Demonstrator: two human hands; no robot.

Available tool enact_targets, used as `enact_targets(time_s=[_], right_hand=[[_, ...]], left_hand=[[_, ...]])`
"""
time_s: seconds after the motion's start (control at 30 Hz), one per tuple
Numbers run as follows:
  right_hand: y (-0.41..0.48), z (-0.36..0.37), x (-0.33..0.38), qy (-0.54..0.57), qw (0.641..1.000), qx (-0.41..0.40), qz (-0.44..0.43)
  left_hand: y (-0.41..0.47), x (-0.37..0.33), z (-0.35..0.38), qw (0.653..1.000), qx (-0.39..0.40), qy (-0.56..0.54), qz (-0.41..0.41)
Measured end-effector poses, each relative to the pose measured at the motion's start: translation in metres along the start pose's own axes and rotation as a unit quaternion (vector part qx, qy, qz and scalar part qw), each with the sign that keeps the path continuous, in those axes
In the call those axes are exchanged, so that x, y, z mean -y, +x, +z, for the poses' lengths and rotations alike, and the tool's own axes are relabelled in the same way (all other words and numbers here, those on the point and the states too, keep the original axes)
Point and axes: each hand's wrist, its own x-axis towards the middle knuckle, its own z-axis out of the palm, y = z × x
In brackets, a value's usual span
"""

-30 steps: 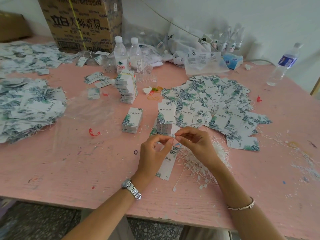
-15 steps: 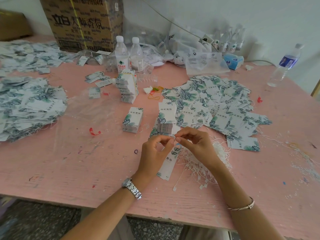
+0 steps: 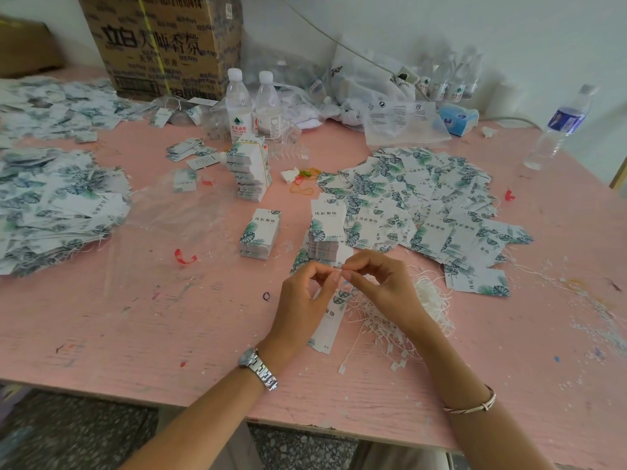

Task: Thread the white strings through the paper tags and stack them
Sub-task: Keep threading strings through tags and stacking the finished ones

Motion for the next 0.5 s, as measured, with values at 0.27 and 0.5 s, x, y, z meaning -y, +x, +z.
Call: enact_targets(time_s=[0.27,0.5], right_hand=[[0.0008,-0.0043,0.0044,0.101,0.992,0.017,0.077],[-0.0007,-0.0069,0.0064,0.136,0.984,0.032,0.110]], left_hand=[[0.0024,-0.0011,-0.0004,0.999,0.022,-0.003,0.037],[0.0028,0.0000,-0.0023,0.998,0.044,-0.026,0.030]])
